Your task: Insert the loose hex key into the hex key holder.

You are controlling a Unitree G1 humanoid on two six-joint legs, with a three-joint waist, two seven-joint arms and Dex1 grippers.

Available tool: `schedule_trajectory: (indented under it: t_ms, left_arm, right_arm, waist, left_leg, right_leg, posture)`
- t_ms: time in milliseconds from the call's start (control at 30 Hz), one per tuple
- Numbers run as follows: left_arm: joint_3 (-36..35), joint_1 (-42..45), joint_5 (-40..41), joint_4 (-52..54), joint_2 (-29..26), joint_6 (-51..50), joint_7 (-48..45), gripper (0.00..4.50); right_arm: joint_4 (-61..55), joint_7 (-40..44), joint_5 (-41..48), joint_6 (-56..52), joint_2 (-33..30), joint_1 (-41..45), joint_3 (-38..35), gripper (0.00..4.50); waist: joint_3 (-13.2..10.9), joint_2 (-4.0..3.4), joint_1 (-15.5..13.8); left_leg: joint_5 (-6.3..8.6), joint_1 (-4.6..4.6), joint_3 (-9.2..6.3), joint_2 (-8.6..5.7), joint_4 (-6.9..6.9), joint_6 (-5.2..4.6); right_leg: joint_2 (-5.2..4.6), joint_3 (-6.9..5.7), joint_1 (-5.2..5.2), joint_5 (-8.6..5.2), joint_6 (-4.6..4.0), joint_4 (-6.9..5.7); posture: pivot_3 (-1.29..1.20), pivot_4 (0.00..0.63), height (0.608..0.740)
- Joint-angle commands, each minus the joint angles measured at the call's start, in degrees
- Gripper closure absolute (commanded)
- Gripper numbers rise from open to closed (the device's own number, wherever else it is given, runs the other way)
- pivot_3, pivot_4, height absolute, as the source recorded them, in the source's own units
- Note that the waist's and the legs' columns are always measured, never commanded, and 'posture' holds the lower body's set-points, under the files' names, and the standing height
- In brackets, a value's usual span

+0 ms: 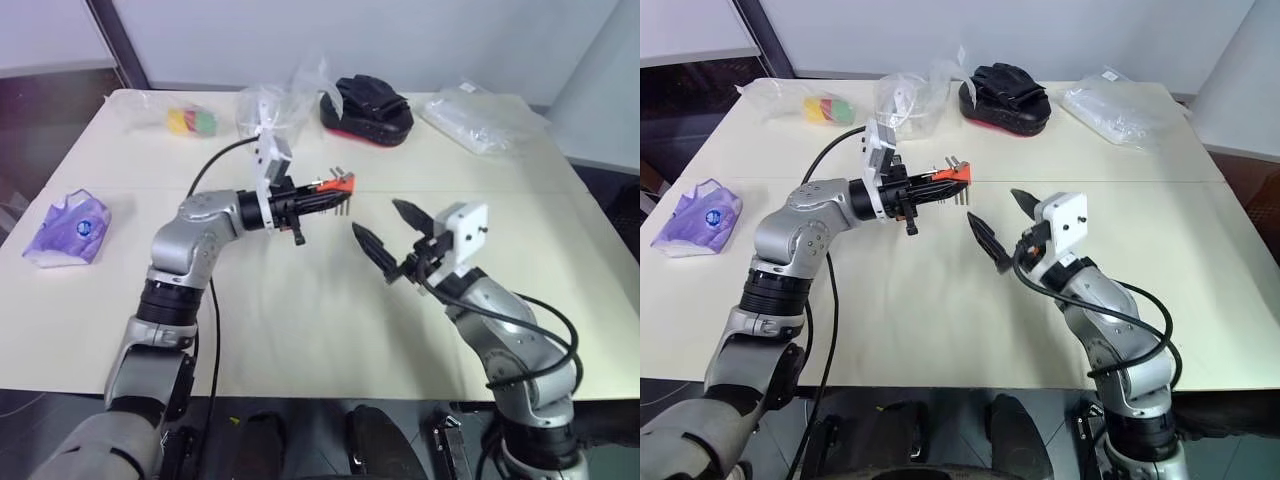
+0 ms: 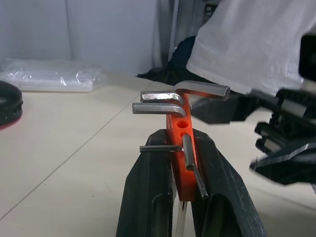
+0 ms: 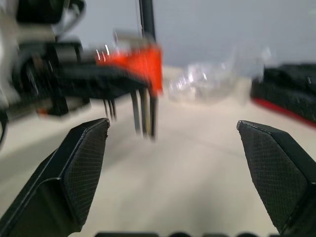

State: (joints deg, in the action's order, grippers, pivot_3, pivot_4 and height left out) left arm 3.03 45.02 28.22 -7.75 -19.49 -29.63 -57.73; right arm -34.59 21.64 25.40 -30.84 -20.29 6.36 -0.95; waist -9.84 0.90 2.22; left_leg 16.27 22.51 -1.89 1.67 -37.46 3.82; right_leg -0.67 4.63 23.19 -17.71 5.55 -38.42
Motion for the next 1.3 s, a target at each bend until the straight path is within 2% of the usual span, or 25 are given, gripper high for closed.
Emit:
schedule_trajectory:
  t_ms: [33, 367, 533, 733, 800, 867, 933, 1033, 1300]
  left_arm:
    - [-0.85, -0.60, 2.61, 1.44, 1.45, -2.41, 0.54, 4.50]
    - [-0.49, -5.07, 5.89, -4.27, 7.57, -12.18, 2.97, 4.50]
    - [-3.84, -4.16, 8.19, -12.83, 11.81, -18.50, 6.95, 4.50]
    - [-6.92, -2.69, 8.05, -20.23, 13.17, -22.63, 10.77, 4.50]
    - [-6.64, -2.63, 6.89, -21.57, 12.62, -22.58, 11.22, 3.54]
    - [-6.11, -2.59, 6.05, -22.29, 11.88, -22.39, 10.96, 2.76]
    - [-5.54, -2.72, 5.15, -22.60, 11.27, -21.90, 10.64, 1.59]
    - [-4.58, -3.28, 3.67, -22.35, 10.03, -21.12, 10.04, 0.08]
    - [0.89, -7.77, -3.06, -11.55, 1.22, -12.59, 7.71, 0.03]
  right_arm:
    - [-3.65, 0.69, 0.52, 0.78, -1.54, -2.16, -2.15, 0.04]
    - [-6.80, -1.09, 0.70, 1.00, -3.36, -9.51, -8.32, 0.04]
    - [-8.72, -2.59, -0.11, 0.90, -2.79, -11.36, -7.45, 0.04]
    - [-9.90, -4.32, -1.04, 0.86, -2.11, -12.16, -6.01, 0.04]
    - [-10.05, -4.68, -1.45, 1.01, -1.85, -12.45, -5.57, 0.00]
    - [-10.18, -4.90, -1.68, 1.08, -1.65, -12.66, -5.29, 0.00]
    - [-10.06, -4.95, -1.89, 1.24, -1.55, -12.76, -5.10, 0.00]
    - [-9.75, -4.91, -2.21, 1.52, -1.44, -12.89, -4.86, 0.00]
    - [-9.32, -3.37, -1.91, 1.34, -3.23, -12.83, -6.51, 0.00]
  waist:
    - [0.00, 0.00, 0.07]
    - [0.00, 0.00, 0.10]
    - [0.00, 0.00, 0.13]
    - [0.00, 0.00, 0.18]
    - [0.00, 0.00, 0.11]
    - [0.00, 0.01, 0.06]
    - [0.00, 0.01, 0.02]
    - [0.04, 0.01, -0.01]
    - [0.06, -0.01, 0.38]
  left_leg:
    - [0.00, 0.01, 0.01, 0.00, 0.00, 0.00]
    - [0.00, -0.04, 0.00, 0.00, -0.07, 0.00]
    - [0.00, -0.04, -0.02, -0.01, -0.15, -0.01]
    - [0.01, -0.04, -0.03, -0.01, -0.20, -0.02]
    - [0.01, -0.04, -0.03, -0.01, -0.20, -0.02]
    - [0.01, -0.04, -0.03, -0.01, -0.21, -0.01]
    - [0.01, -0.03, -0.03, -0.01, -0.22, -0.01]
    - [0.01, -0.15, -0.04, -0.01, -0.24, -0.01]
    - [0.01, -0.39, -0.04, 0.06, -0.23, -0.01]
  right_leg:
    - [0.00, 0.01, 0.00, 0.00, 0.00, 0.04]
    - [0.02, 0.01, -0.09, 0.00, 0.00, 0.03]
    - [0.02, 0.00, -0.14, 0.00, 0.00, 0.03]
    - [0.04, -0.01, -0.15, 0.00, 0.00, 0.02]
    - [0.04, 0.00, -0.15, 0.00, 0.01, 0.02]
    - [0.03, 0.00, -0.15, 0.00, 0.01, 0.02]
    - [0.03, -0.01, -0.16, 0.00, 0.01, 0.02]
    - [0.03, -0.02, -0.32, 0.00, 0.01, 0.03]
    - [0.11, 0.00, -0.50, 0.00, 0.00, 0.02]
  posture:
    - [0.00, 0.150, 0.740]
    - [0.00, 0.150, 0.740]
    - [0.00, 0.150, 0.740]
    - [0.00, 0.150, 0.740]
    - [0.00, 0.150, 0.740]
    - [0.00, 0.150, 0.740]
    - [0.00, 0.150, 0.740]
    - [0.00, 0.150, 0.740]
    - [0.00, 0.150, 0.740]
